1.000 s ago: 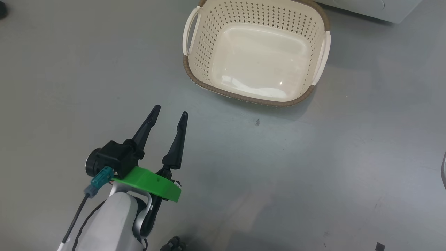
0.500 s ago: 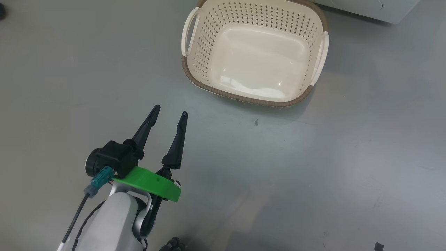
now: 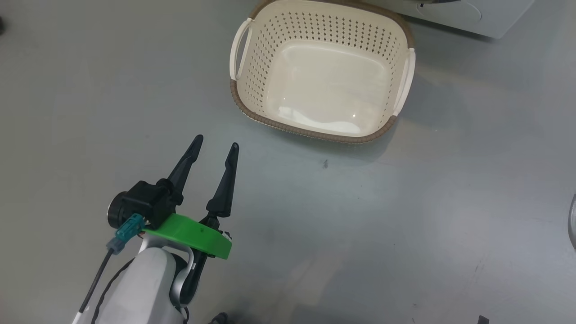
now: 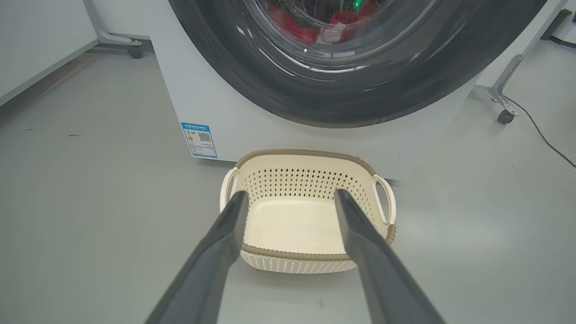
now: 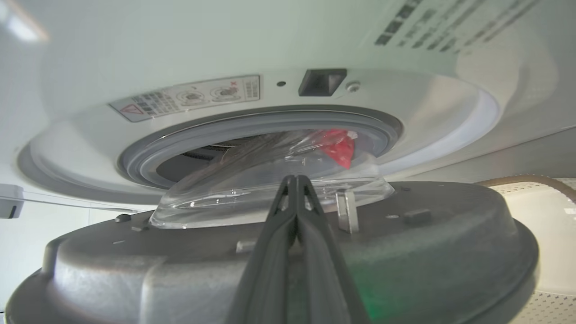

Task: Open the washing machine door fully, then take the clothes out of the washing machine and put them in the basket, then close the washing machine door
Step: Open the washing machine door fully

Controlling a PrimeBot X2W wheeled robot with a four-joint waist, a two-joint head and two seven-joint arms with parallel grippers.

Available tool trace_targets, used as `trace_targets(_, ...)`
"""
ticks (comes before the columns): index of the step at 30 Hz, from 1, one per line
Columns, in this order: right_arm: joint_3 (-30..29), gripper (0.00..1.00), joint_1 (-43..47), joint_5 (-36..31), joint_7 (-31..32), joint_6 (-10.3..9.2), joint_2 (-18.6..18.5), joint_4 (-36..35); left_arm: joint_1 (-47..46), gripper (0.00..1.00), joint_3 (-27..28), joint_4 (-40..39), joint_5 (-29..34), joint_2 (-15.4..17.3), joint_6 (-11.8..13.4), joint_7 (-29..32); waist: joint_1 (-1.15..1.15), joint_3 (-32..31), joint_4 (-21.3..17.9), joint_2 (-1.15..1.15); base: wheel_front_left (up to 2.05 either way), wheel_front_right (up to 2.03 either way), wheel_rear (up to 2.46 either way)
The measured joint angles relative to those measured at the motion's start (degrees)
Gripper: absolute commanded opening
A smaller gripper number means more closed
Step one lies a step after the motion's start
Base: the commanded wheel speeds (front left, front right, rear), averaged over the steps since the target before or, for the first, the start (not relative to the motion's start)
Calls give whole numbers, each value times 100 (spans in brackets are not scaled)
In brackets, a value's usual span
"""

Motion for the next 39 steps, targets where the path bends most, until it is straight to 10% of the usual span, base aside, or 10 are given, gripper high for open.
trace_targets(39, 212, 0, 1073, 94, 559, 2, 292, 111, 120, 100, 36, 132, 182, 1, 2, 0, 0, -812, -267, 0, 0, 0, 0)
